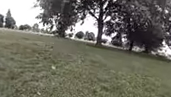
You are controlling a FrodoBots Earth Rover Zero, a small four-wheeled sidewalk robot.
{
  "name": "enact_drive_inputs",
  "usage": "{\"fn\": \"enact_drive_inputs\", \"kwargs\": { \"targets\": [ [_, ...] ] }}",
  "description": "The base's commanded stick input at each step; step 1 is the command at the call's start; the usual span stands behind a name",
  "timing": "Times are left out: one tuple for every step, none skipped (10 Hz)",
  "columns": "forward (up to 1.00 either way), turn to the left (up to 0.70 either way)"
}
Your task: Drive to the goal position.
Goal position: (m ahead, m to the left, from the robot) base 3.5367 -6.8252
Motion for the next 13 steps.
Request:
{"fn": "enact_drive_inputs", "kwargs": {
  "targets": [
    [0.0,-0.7],
    [0.0,-0.7],
    [0.0,-0.7],
    [0.0,-0.7],
    [0.0,-0.7],
    [0.0,-0.7],
    [0.0,-0.7],
    [0.0,-0.7],
    [0.0,-0.7],
    [0.0,-0.7],
    [0.0,-0.7],
    [0.0,-0.7],
    [0.0,-0.7]
  ]
}}
